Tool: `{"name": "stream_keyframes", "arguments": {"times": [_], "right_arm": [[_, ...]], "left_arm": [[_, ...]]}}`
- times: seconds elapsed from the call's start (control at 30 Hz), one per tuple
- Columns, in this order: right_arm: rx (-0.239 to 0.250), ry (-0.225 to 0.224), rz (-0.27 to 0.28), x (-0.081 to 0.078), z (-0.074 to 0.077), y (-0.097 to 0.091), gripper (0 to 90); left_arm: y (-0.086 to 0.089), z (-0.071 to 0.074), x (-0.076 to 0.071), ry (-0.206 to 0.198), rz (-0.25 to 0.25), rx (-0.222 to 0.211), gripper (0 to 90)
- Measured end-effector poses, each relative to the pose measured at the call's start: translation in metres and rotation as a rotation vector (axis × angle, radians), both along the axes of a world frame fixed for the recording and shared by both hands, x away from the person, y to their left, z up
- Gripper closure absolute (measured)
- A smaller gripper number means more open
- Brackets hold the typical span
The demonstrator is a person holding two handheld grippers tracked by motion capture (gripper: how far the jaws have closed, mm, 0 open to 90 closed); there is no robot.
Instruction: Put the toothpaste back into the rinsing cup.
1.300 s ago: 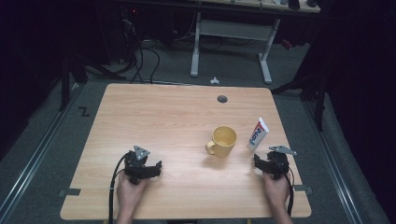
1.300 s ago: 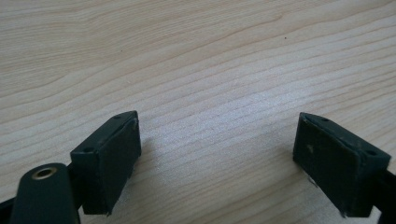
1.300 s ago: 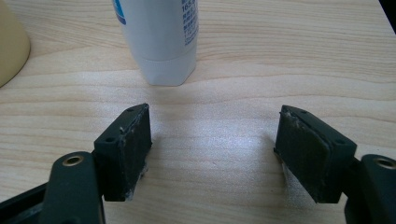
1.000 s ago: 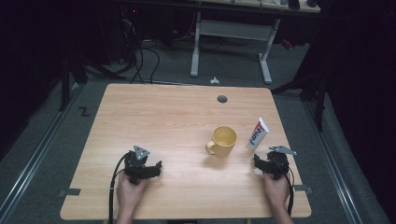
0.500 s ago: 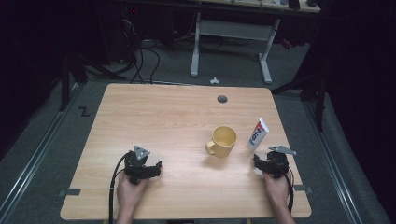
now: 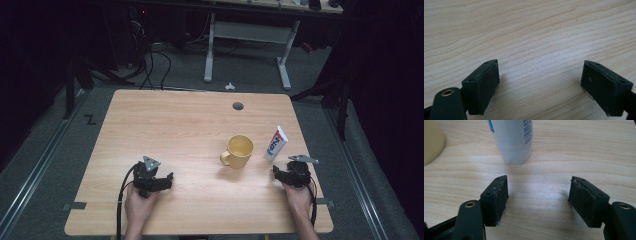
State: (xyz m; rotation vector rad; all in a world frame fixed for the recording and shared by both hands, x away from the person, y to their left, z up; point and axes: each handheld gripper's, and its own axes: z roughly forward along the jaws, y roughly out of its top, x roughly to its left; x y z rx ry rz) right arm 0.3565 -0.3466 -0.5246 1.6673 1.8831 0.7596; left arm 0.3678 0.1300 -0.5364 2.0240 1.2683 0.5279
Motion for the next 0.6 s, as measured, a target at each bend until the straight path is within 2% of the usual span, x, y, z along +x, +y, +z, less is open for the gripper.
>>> {"name": "stream_keyframes", "arguments": {"times": [0.07,0.2,0.4,0.5,0.6], "right_arm": [[0.010,-0.018,0.002,-0.003,0.003,0.000,33.5],[0.000,-0.075,0.018,-0.011,0.010,0.005,37.0],[0.026,-0.096,0.042,-0.017,0.012,0.009,37.5],[0.050,-0.090,0.048,-0.020,0.013,0.012,39.1],[0.065,-0.107,0.068,-0.023,0.013,0.015,40.5]], "left_arm": [[0.000,0.000,0.000,0.000,0.000,0.000,15.5],[0.000,0.000,0.000,0.000,0.000,0.000,15.5],[0.000,0.000,0.000,0.000,0.000,0.000,15.5],[0.000,0.000,0.000,0.000,0.000,0.000,15.5],[0.000,0.000,0.000,0.000,0.001,0.000,15.5]]}}
